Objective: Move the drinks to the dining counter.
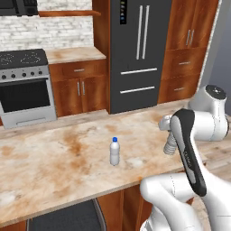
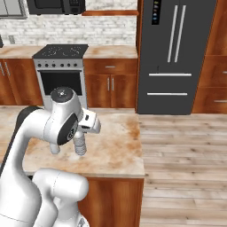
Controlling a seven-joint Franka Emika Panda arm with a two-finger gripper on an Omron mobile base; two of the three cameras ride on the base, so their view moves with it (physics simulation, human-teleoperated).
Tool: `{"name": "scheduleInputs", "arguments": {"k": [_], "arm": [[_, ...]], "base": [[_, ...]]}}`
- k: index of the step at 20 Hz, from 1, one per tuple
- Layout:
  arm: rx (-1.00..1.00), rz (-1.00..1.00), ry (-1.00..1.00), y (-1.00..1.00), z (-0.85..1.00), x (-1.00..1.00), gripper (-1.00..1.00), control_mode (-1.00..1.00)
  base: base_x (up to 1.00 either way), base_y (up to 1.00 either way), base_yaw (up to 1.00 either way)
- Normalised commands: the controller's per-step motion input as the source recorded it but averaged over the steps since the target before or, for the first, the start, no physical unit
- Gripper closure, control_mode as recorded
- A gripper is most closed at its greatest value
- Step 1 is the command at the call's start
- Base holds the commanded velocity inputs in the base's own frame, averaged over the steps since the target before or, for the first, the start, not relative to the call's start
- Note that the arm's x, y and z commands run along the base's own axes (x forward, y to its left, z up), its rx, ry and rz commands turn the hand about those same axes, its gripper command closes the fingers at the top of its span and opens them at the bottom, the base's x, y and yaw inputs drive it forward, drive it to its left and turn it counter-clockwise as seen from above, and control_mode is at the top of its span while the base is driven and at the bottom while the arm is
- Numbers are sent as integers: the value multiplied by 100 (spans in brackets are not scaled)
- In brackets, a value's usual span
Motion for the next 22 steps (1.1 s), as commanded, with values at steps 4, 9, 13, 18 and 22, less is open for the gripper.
{"name": "scheduleInputs", "arguments": {"k": [4, 9, 13, 18, 22], "arm": [[0, 3, -4, 0, 2, 79, 100, -100], [0, 0, 0, 4, 0, 77, 100, -100], [0, 0, 0, 4, -3, 64, 100, -100], [0, 0, 0, 5, -22, 42, 100, -100], [0, 0, 0, 8, -31, 19, 100, -100]], "base": [[0, 0, 0], [0, 0, 0], [0, 0, 0], [0, 0, 0], [0, 0, 0]]}}
